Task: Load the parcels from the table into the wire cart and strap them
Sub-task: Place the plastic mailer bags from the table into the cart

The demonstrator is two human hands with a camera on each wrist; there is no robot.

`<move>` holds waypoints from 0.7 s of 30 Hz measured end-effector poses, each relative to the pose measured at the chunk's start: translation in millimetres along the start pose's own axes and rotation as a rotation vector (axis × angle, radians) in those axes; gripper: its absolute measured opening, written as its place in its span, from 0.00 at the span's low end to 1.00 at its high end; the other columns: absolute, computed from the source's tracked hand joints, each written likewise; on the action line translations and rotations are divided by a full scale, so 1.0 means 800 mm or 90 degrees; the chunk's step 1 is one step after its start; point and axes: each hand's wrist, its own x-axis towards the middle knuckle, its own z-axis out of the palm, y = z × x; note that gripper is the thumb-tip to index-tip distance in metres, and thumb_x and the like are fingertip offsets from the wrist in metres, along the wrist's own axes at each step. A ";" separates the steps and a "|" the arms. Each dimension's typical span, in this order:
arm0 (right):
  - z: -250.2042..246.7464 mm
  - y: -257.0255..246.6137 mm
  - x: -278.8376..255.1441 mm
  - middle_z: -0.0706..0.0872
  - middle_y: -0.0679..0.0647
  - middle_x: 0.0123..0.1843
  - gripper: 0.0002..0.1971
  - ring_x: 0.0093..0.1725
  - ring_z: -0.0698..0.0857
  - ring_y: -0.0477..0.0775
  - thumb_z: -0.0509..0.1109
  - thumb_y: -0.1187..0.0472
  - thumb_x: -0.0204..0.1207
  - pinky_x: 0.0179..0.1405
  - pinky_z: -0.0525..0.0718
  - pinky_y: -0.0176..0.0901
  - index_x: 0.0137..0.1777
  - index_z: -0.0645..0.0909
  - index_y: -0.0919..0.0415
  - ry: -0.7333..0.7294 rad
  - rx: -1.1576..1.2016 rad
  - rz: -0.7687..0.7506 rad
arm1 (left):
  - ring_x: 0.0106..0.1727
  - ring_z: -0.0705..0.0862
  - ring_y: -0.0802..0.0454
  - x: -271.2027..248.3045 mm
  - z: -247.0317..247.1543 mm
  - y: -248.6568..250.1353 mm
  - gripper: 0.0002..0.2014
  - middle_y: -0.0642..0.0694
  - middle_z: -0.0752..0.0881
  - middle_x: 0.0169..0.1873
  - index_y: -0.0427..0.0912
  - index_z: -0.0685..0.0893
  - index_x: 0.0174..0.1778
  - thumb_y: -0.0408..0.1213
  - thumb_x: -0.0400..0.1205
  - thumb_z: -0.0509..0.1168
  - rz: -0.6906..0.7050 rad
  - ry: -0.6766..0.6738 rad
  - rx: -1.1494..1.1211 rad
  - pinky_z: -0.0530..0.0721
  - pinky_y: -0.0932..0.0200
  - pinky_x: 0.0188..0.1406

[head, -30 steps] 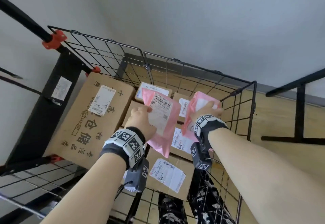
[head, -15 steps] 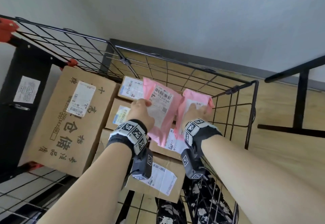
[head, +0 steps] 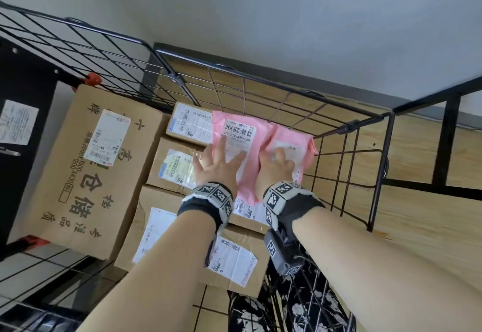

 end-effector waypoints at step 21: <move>-0.037 -0.043 -0.129 0.82 0.62 0.65 0.18 0.62 0.83 0.62 0.60 0.68 0.81 0.54 0.80 0.44 0.71 0.74 0.65 0.099 0.022 -0.084 | 0.67 0.77 0.45 -0.152 -0.062 -0.042 0.23 0.49 0.78 0.67 0.52 0.77 0.69 0.30 0.78 0.61 0.016 0.107 -0.093 0.77 0.47 0.67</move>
